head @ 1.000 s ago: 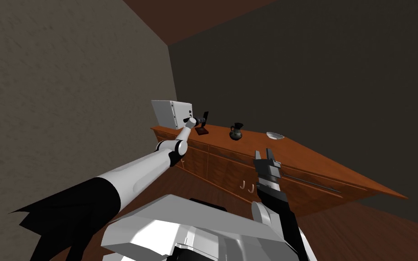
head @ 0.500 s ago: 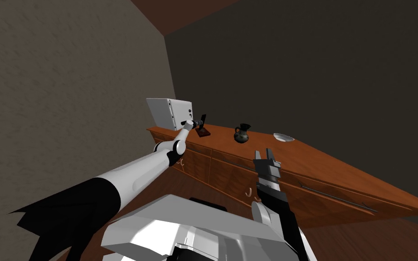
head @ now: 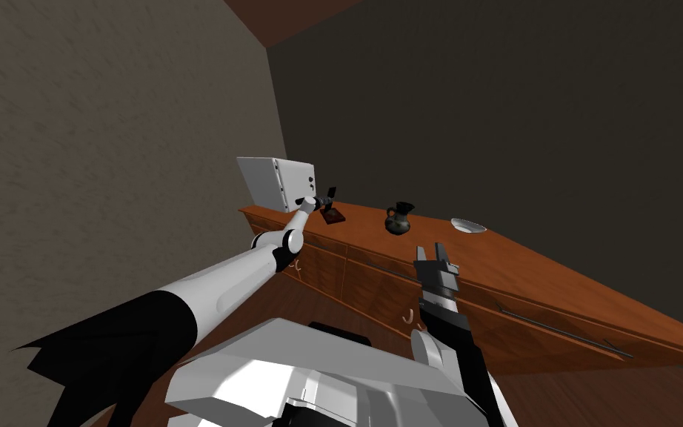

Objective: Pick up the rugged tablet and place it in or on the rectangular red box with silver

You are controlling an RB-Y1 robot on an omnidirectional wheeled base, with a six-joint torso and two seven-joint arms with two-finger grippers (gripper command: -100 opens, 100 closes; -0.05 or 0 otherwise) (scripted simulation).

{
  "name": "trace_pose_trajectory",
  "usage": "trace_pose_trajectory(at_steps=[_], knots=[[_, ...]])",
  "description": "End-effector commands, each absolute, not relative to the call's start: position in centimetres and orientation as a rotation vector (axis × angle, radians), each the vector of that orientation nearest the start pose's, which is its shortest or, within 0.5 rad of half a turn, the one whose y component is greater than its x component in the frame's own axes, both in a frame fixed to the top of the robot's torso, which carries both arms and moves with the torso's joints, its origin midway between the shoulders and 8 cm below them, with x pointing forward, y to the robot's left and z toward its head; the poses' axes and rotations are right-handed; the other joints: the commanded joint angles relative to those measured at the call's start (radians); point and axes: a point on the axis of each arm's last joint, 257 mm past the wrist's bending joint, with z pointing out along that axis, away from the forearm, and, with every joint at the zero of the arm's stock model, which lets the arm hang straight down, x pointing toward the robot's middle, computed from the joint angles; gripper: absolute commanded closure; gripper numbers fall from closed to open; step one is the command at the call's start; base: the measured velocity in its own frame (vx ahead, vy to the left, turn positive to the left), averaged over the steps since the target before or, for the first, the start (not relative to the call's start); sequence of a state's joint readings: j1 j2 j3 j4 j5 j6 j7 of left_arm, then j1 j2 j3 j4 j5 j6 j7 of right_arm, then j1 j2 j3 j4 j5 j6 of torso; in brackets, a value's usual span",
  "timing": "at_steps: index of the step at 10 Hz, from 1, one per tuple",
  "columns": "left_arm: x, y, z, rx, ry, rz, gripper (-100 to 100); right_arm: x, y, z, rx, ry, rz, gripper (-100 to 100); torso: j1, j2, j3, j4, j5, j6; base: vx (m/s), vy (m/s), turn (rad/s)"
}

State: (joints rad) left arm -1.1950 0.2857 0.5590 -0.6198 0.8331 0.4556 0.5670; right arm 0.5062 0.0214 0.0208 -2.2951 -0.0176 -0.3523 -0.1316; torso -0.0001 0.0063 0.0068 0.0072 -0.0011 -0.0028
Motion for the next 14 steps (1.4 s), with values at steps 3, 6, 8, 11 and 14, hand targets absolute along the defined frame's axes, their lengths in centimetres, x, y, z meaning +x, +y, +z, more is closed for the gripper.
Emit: trace_pose_trajectory(at_steps=[3, 6, 8, 11, 14], knots=[[77.2, 24.3, 4.5, -2.327, 0.256, -2.29, -100, 36.4, -28.1, 0.0, 0.855, 0.634, 1.419, 0, 0.0, 0.0, 0.0, 0.0, 0.0, 0.0, 0.01, -0.016, 0.023], [77.1, 24.9, 6.5, -2.348, 0.277, -2.287, -100, 36.4, -28.1, 0.0, 0.855, 0.634, 1.419, 0, -0.006, -0.002, -0.001, 0.0, -0.001, 0.0, 0.045, -0.083, 0.067], [77.1, 25.0, 6.8, -2.35, 0.277, -2.288, -100, 36.4, -28.1, 0.0, 0.855, 0.634, 1.419, 0, -0.004, -0.003, -0.002, -0.001, -0.001, 0.0, 0.035, -0.045, 0.041], [77.1, 25.0, 6.9, -2.353, 0.28, -2.288, 0, 36.4, -28.1, 0.0, 0.855, 0.634, 1.419, 0, 0.0, 0.0, 0.0, 0.0, 0.0, 0.0, 0.001, -0.002, -0.001], [77.1, 25.0, 6.9, -2.353, 0.28, -2.288, 0, 36.4, -28.1, 0.0, 0.855, 0.634, 1.419, 0, 0.0, 0.0, 0.0, 0.0, 0.0, 0.0, 0.0, 0.0, 0.0]])
